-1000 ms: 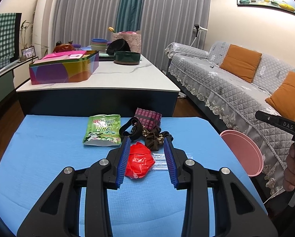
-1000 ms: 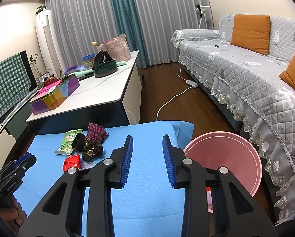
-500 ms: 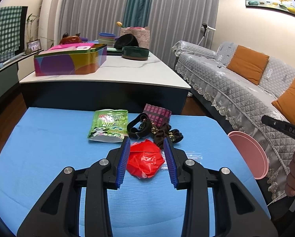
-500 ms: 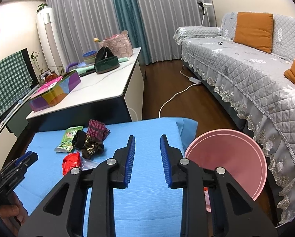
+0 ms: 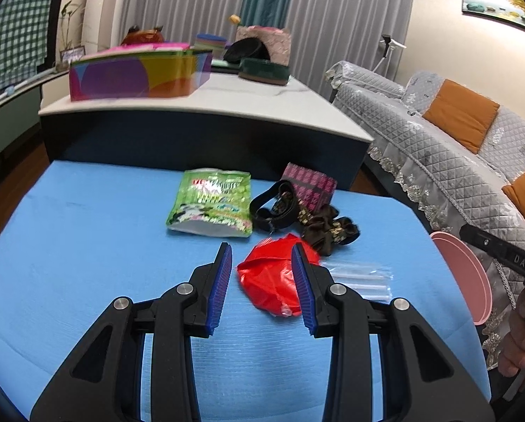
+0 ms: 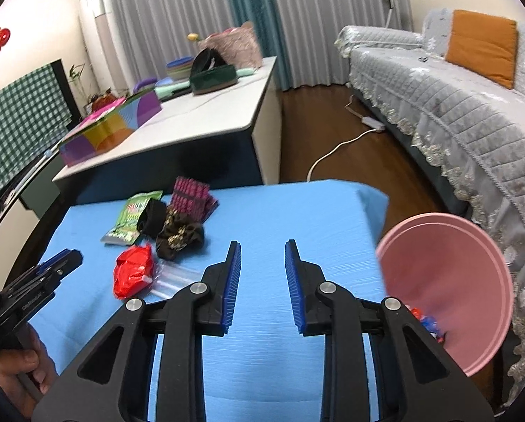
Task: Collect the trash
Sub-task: 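Grasp the red plastic bag with the left tool while the right tool grasps the clear straw bag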
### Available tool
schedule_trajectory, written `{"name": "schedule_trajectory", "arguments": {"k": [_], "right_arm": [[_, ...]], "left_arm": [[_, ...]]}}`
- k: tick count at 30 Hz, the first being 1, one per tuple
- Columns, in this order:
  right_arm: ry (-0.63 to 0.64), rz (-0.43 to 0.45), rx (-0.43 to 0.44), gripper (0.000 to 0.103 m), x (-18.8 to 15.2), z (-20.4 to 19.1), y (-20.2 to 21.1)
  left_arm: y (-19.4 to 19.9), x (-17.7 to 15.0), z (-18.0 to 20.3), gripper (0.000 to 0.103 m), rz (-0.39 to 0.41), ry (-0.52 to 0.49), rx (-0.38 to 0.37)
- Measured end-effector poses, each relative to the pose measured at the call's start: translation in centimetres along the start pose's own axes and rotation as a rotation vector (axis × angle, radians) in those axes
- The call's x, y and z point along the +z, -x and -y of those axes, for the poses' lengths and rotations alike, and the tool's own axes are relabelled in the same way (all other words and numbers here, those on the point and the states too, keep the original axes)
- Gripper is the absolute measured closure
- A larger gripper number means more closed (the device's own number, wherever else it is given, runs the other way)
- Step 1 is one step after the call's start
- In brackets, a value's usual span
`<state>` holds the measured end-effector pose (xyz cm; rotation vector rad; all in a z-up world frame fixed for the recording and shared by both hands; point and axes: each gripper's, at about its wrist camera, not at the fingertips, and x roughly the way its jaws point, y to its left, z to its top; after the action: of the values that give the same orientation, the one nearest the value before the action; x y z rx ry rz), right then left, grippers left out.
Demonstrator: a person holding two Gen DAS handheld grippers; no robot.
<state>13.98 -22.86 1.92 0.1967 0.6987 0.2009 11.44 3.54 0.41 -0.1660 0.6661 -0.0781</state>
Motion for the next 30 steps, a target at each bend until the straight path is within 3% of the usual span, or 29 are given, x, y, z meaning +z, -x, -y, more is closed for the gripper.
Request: {"name": "schedule_trajectory", "arguments": {"k": [8, 13, 22, 25, 30], "right_arm": [[0.060, -0.081, 0.085, 0.070, -1.1, -2.8, -4.2], [0.093, -0.155, 0.096, 0.050, -2.0, -4.0, -7.2], [0.180, -0.223, 0.130, 0.046, -3.5, -5.8, -9.2], [0.214, -0.224, 0.147, 0.052, -3.8, -6.1, -8.8], [0.254, -0.221, 0.148, 0.082, -4.1, -5.9, -8.1]], "left_arm": [[-1.3, 0.3, -1.8, 0.068, -0.014, 0.050, 0.026], [-1.7, 0.5, -3.0, 0.068, -0.021, 0.082, 0.033], [-3.0, 0.3, -3.5, 0.068, -0.046, 0.100, 0.020], [-3.3, 0.2, -3.0, 0.064, -0.053, 0.093, 0.014], [-4.0, -0.1, -1.7, 0.055, -0.062, 0.077, 0.008]]}}
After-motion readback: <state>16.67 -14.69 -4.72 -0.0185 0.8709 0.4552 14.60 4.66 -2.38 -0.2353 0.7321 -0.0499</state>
